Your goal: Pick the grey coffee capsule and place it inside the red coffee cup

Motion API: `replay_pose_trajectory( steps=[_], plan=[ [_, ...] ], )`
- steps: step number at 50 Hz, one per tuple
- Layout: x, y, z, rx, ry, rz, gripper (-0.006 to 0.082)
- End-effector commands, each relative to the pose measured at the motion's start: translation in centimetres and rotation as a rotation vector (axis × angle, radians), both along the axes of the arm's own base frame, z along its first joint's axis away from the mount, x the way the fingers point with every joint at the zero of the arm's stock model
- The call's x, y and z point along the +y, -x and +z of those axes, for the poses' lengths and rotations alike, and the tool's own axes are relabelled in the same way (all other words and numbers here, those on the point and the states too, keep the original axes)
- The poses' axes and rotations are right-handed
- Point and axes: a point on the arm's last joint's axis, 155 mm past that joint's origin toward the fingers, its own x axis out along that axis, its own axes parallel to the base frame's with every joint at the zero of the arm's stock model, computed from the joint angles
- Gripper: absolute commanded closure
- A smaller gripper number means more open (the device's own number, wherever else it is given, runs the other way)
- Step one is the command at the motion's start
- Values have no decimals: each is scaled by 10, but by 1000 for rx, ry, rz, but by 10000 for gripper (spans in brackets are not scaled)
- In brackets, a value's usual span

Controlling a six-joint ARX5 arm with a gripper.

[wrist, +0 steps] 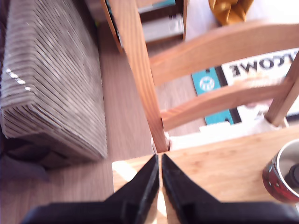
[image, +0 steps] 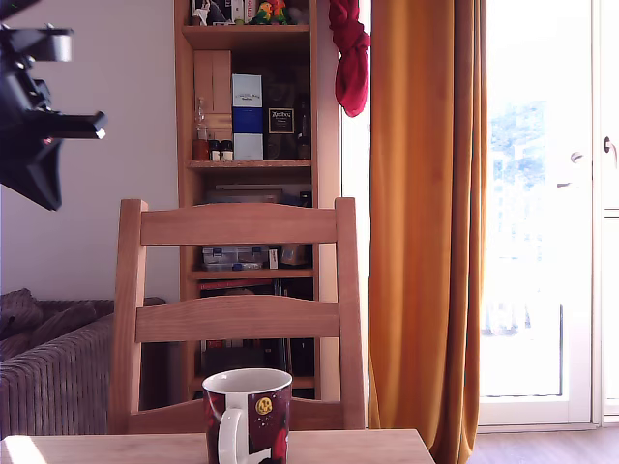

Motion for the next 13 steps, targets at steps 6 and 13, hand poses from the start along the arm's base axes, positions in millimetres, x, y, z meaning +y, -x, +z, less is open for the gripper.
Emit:
replay_pose_trajectory(
  steps=[6,13],
  plan=[
    [16,9,3,-79,8,28,783],
    [23,11,14,-132,10,28,783]
  ],
)
